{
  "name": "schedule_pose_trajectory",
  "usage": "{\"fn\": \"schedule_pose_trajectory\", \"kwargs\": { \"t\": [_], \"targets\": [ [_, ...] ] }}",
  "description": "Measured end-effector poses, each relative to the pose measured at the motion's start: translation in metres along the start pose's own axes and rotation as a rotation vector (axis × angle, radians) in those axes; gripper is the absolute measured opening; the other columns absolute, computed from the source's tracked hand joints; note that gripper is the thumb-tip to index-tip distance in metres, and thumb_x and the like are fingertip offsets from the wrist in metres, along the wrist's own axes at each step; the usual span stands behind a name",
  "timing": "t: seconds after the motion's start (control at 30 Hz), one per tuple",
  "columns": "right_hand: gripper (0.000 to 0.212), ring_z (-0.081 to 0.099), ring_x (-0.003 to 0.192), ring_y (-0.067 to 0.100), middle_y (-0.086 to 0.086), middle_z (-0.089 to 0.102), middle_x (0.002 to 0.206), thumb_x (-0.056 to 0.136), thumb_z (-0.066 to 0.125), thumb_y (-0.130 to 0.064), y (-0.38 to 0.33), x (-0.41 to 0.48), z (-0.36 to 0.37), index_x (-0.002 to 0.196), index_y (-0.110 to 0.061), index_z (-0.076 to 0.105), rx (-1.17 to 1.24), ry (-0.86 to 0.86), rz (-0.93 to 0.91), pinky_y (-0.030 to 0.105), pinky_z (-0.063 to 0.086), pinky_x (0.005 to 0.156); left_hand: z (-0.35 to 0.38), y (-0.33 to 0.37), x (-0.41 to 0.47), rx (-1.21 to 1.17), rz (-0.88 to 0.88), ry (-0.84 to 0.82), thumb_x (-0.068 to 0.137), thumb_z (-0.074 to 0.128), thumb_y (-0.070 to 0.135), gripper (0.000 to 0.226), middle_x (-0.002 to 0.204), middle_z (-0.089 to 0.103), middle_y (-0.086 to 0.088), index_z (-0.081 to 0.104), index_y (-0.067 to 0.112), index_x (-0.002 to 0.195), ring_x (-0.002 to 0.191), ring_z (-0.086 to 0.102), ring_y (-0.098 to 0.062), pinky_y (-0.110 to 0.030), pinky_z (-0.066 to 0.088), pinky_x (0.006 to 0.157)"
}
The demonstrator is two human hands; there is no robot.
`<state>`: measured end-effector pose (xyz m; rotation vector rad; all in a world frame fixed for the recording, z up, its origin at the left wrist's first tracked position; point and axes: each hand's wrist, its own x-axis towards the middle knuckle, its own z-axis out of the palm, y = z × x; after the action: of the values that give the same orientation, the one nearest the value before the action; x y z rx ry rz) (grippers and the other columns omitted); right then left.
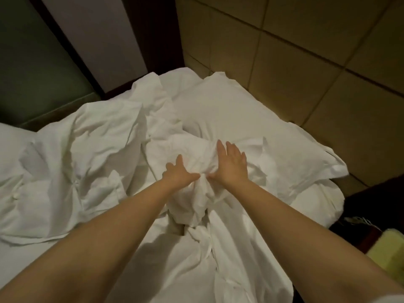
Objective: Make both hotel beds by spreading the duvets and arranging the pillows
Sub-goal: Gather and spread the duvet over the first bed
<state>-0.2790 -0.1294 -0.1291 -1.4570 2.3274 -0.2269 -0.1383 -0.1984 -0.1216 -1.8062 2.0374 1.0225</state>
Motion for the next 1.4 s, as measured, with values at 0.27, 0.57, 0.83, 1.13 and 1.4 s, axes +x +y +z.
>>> {"fn": "schedule_pose_trajectory", "kwargs": {
  "t": [0.27, 0.57, 0.83, 1.13, 1.4],
  "targets": [
    [0.134, 0.061, 0.099, 0.021, 0.009, 0.05, 0.136, 0.064, 0.083, -0.04, -0.039, 0.092, 0.033, 0.148, -0.028, -0.021, 0.346, -0.574, -0.089, 0.033, 0.051, 0.082, -0.015, -0.018, 0.042, -0.404, -0.263, 0.086, 0.084, 0.063, 0.05, 0.098, 0.154, 0.021, -0.013, -0.002, 0.019, 0.151, 0.135, 0.033, -0.035, -0.044, 0.039, 0.103],
    [0.03, 0.059, 0.109, 0.028, 0.012, 0.064, 0.121, 0.095, 0.049, -0.02, 0.025, 0.073, 0.0, 0.12, -0.012, 0.064, 0.674, -0.315, 0.016, 0.033, 0.044, 0.093, -0.025, -0.013, 0.044, -0.976, -0.326, 0.289, 0.086, 0.06, 0.053, 0.052, 0.103, 0.062, -0.007, 0.058, 0.011, 0.116, 0.084, 0.061, -0.019, -0.021, 0.052, 0.062],
    [0.047, 0.026, 0.143, 0.024, 0.013, 0.027, 0.154, 0.101, 0.028, -0.017, 0.129, 0.09, -0.108, 0.146, -0.001, 0.029, 0.066, 0.188, 0.536, 0.028, 0.025, 0.112, -0.058, 0.048, 0.041, -0.208, 0.267, 0.35, 0.088, 0.057, 0.05, 0.088, 0.157, 0.017, 0.0, 0.005, 0.022, 0.152, 0.142, 0.02, -0.02, -0.021, 0.02, 0.113],
    [0.061, 0.036, 0.129, 0.038, 0.018, 0.038, 0.142, 0.086, 0.06, -0.01, 0.107, 0.085, -0.156, 0.142, -0.018, 0.036, 0.185, 0.51, 0.625, 0.049, 0.03, 0.105, -0.105, 0.033, 0.016, 0.684, 0.439, 0.552, 0.093, 0.048, 0.021, 0.068, 0.158, 0.005, -0.008, 0.013, 0.025, 0.151, 0.144, 0.006, -0.027, -0.043, 0.007, 0.115],
    [0.12, 0.038, 0.135, 0.03, 0.009, 0.036, 0.15, 0.07, 0.081, -0.044, -0.142, 0.081, -0.011, 0.152, -0.01, -0.001, 0.918, -0.377, 0.169, 0.04, 0.034, 0.11, -0.129, -0.067, 0.017, 0.357, -0.016, 0.519, 0.084, 0.048, 0.067, 0.094, 0.158, -0.009, -0.004, -0.011, 0.033, 0.149, 0.145, 0.005, -0.031, -0.053, 0.015, 0.113]
  ]
}}
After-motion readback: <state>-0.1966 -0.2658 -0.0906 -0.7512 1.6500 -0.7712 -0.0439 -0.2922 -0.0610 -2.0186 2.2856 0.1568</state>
